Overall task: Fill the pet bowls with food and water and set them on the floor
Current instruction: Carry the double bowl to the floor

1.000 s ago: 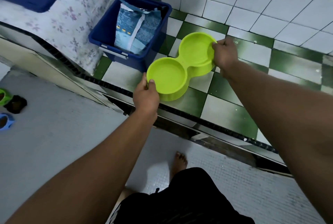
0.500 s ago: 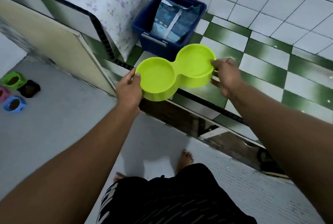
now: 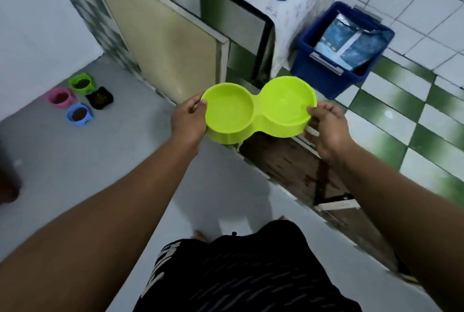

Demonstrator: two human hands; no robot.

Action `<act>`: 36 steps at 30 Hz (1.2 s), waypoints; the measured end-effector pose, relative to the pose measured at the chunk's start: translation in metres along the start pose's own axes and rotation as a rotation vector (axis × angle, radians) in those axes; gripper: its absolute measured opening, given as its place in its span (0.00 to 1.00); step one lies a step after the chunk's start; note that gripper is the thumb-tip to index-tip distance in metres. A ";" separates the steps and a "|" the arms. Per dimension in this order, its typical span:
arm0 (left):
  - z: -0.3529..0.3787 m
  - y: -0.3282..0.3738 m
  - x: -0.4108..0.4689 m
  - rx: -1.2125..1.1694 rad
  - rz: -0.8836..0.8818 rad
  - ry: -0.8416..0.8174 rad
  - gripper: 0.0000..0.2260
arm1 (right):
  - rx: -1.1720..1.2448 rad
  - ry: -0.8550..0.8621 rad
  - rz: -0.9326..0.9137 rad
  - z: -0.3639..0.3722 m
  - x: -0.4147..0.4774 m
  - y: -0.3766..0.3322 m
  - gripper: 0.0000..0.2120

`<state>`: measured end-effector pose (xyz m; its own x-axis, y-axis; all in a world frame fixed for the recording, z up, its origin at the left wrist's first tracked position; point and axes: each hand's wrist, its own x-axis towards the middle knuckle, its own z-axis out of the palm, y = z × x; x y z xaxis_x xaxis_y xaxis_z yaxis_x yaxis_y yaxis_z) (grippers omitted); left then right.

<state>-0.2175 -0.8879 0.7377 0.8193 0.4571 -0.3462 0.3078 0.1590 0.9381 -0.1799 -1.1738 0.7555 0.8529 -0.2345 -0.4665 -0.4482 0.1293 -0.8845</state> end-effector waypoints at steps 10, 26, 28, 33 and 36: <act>-0.186 0.029 0.079 -0.127 -0.022 0.284 0.12 | -0.143 -0.375 -0.049 0.233 -0.010 0.008 0.21; -0.490 0.042 0.264 -0.294 -0.121 0.850 0.13 | -0.468 -0.915 0.033 0.709 0.032 0.063 0.23; -0.527 0.039 0.290 -0.305 -0.123 0.880 0.13 | -0.491 -0.939 0.035 0.763 0.031 0.073 0.23; -0.603 0.017 0.361 -0.288 -0.146 0.935 0.11 | -0.533 -0.951 0.004 0.890 0.040 0.116 0.22; -0.639 -0.002 0.404 -0.289 -0.162 0.968 0.13 | -0.574 -0.957 -0.049 0.968 0.060 0.151 0.21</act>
<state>-0.1969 -0.1444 0.6025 -0.0037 0.9018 -0.4322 0.1461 0.4280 0.8919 0.0624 -0.2357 0.5993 0.6166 0.6436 -0.4533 -0.2550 -0.3816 -0.8885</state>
